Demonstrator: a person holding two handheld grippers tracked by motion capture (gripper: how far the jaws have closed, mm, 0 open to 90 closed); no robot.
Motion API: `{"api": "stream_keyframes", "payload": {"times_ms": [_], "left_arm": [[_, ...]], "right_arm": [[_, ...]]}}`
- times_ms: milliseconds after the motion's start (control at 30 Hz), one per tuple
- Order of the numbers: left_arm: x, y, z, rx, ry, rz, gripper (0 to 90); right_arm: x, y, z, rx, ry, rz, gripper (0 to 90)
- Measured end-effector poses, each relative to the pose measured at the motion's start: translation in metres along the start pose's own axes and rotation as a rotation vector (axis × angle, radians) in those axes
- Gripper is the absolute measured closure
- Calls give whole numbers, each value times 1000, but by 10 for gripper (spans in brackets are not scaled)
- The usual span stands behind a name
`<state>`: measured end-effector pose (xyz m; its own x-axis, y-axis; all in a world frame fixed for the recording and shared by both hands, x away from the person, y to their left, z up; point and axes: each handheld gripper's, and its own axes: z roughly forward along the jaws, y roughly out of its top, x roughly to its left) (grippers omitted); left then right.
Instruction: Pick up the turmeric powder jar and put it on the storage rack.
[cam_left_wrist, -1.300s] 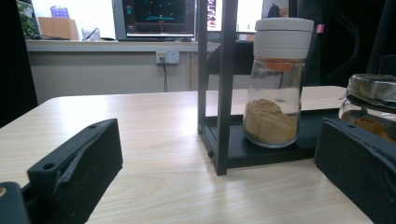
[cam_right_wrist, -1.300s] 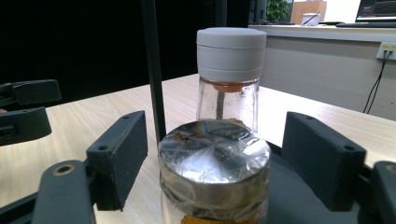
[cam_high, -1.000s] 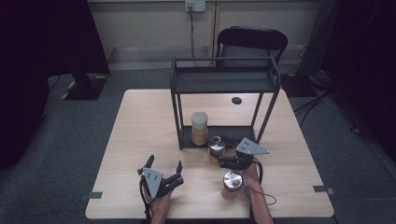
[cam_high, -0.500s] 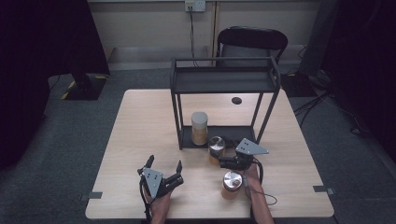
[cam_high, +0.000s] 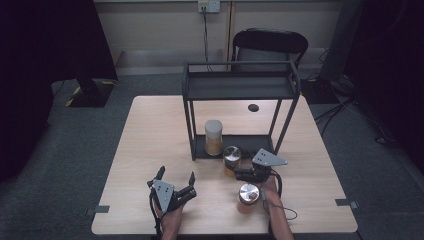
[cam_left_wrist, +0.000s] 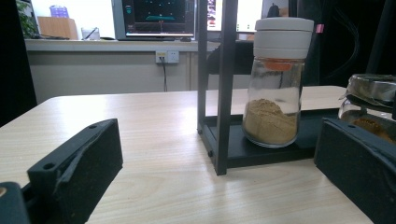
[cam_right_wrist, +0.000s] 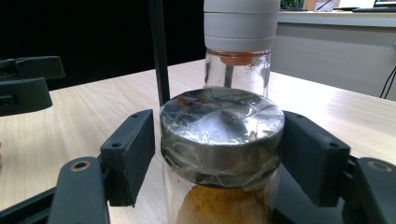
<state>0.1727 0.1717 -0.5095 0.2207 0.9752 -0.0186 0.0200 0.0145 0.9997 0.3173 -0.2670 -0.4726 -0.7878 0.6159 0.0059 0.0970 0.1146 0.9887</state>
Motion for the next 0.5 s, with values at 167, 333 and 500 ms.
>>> {"api": "stream_keyframes", "payload": {"times_ms": [167,333,500], "left_arm": [[0,0,0,-1,0,0,6],[0,0,0,-1,0,0,6],[0,0,0,-2,0,-1,6]], "right_arm": [[0,-1,0,3,-3,1,290],[1,-3,1,1,-7,10,290],[1,-2,5,0,-7,7,298]]}}
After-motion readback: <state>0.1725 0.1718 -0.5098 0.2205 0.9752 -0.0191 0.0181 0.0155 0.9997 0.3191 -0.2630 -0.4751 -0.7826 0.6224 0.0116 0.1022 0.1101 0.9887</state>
